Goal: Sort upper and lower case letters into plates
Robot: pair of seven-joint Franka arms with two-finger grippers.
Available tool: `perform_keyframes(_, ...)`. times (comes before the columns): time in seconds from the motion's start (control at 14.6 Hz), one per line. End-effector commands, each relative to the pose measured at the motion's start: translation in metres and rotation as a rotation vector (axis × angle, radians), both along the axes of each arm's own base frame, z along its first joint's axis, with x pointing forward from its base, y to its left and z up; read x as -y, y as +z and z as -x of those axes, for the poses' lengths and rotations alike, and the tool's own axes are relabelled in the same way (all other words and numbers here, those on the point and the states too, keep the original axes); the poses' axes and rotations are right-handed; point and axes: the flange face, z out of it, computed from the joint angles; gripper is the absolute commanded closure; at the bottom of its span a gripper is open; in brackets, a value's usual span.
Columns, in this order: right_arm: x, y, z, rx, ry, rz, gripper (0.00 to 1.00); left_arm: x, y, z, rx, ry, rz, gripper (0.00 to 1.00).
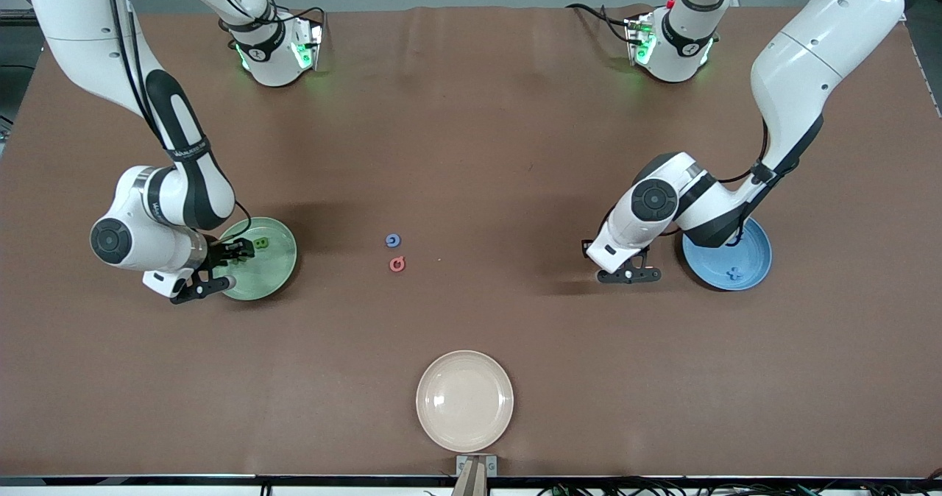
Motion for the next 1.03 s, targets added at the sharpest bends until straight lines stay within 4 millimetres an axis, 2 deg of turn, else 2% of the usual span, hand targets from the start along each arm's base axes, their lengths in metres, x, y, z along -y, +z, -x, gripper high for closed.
perform_keyframes(0.0, -0.029, 0.026, -0.007, -0.031, -0.074, 0.008, 0.0, 0.0, -0.001, 0.001, 0.012, 0.004, -0.008, 0.53)
perform_keyframes(0.21, -0.092, 0.036, -0.005, -0.024, -0.172, 0.043, 0.0, 0.001, -0.002, 0.002, 0.01, 0.004, -0.007, 0.59)
perform_keyframes(0.48, -0.191, 0.038, 0.004, 0.03, -0.275, 0.011, 0.0, -0.001, -0.002, 0.001, 0.011, 0.007, -0.009, 0.73)
perform_keyframes(0.69, -0.247, 0.039, 0.013, 0.102, -0.313, 0.007, 0.0, -0.003, 0.001, 0.0, 0.01, 0.014, -0.016, 0.82)
perform_keyframes(0.82, -0.279, 0.027, 0.021, 0.135, -0.359, 0.01, 0.0, -0.01, 0.008, -0.003, 0.016, 0.026, -0.025, 0.83)
perform_keyframes(0.96, -0.306, 0.016, 0.02, 0.147, -0.4, 0.016, 0.0, -0.014, 0.025, -0.006, 0.023, 0.031, -0.051, 0.85)
